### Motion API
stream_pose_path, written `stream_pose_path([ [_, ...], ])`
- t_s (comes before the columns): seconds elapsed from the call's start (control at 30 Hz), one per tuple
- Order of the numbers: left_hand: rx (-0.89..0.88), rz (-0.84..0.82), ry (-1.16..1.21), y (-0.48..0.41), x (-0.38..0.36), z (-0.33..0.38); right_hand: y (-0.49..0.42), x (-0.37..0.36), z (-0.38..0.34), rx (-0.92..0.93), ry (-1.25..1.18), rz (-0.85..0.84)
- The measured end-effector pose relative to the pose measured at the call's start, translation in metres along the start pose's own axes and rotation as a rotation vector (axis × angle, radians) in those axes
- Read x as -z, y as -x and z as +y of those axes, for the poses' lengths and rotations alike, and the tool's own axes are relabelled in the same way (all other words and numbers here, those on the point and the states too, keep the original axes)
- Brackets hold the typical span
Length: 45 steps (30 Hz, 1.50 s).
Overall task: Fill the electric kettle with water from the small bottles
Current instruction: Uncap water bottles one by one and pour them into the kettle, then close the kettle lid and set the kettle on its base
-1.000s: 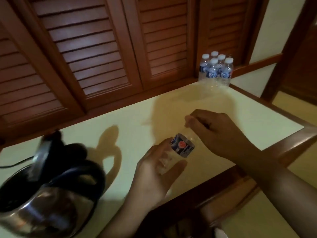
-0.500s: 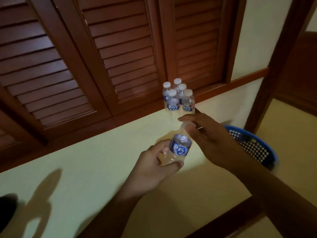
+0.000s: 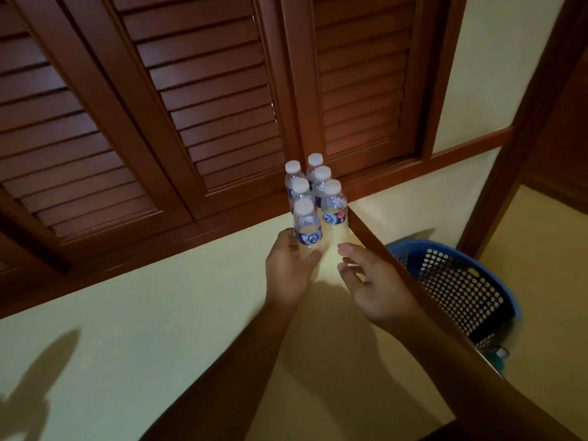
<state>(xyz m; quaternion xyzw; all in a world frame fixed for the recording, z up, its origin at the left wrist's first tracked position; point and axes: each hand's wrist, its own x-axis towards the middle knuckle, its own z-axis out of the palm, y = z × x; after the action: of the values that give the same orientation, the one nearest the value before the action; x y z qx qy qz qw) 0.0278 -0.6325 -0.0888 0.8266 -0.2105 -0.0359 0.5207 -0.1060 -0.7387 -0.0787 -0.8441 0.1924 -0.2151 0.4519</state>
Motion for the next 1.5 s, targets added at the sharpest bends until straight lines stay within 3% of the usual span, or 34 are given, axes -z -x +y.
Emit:
stream_pose_path([
  [0.37, 0.033, -0.006, -0.009, -0.004, -0.006, 0.011, -0.001, -0.002, -0.005, -0.01, -0.042, -0.056],
  [0.7, 0.028, 0.097, 0.151, 0.097, 0.092, -0.007, 0.033, -0.055, -0.045, 0.16, -0.158, -0.167],
  [1.13, 0.198, 0.721, 0.145, 0.28, 0.273, -0.042, 0.123, -0.201, -0.179, 0.394, -0.398, -0.775],
  [1.33, 0.227, 0.96, 0.053, 0.361, 0.341, -0.044, 0.16, -0.243, -0.244, 0.441, -0.569, -0.762],
  [1.5, 0.271, 1.036, 0.04, 0.393, 0.397, -0.059, 0.187, -0.272, -0.28, 0.468, -0.612, -0.728],
])
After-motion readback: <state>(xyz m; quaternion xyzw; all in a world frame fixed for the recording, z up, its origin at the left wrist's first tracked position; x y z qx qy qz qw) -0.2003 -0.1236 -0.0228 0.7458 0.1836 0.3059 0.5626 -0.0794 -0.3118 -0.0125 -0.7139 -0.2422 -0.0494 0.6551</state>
